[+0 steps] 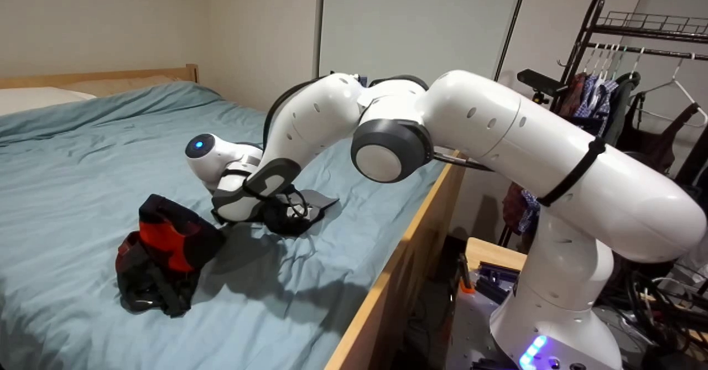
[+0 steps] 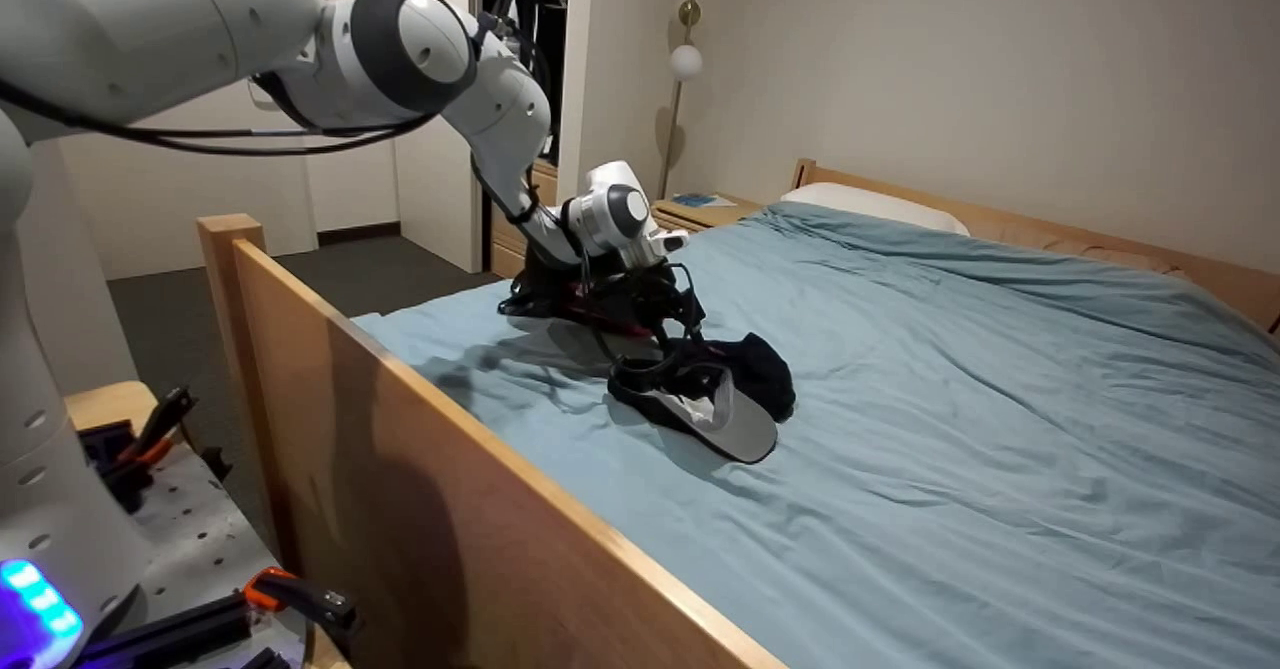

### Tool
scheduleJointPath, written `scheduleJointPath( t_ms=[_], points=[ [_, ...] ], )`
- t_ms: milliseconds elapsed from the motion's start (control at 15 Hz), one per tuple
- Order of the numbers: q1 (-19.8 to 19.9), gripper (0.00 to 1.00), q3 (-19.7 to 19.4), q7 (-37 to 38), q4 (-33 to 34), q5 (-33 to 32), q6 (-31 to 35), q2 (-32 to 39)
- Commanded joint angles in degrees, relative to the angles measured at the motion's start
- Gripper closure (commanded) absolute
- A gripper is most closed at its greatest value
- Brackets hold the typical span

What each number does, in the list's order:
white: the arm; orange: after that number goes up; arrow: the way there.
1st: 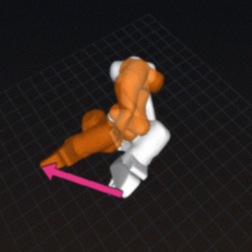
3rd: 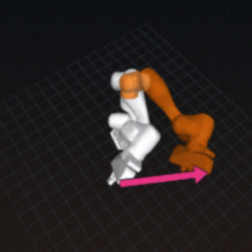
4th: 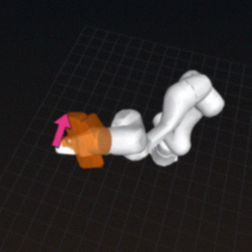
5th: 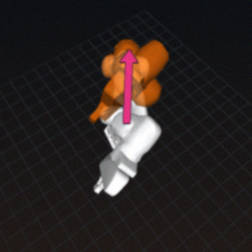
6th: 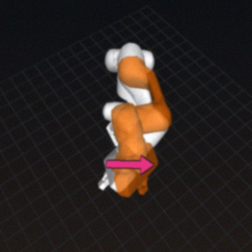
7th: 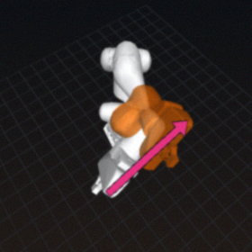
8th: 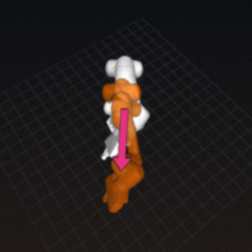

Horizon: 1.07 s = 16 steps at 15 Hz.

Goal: Put the black cap on the other black cap

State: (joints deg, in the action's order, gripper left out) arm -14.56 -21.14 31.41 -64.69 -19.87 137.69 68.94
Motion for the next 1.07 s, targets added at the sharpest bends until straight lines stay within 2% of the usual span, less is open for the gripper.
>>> scheduleJointPath(
  t_ms=[0,67,133,267,600,867,1000],
  points=[
    [0.74,0.0,-1.01,-0.89,1.15,-1.8,5.5,1.09],
    [0.79,0.0,-1.1,-1.38,1.04,-1.83,6.6,1.03],
    [0.7,0.25,-1.51,-1.49,1.02,-2.06,7.84,1.03],
    [0.62,0.32,-2.15,-1.68,0.77,-2.01,9.54,0.71],
    [0.57,0.66,-3.17,-2.67,0.24,-1.7,11.34,0.06],
    [1.86,0.92,-0.11,-6.29,-1.07,0.45,10.45,-3.01],
    [2.25,0.94,0.3,-6.68,-1.6,0.96,10.78,-4.94]
  ],
)
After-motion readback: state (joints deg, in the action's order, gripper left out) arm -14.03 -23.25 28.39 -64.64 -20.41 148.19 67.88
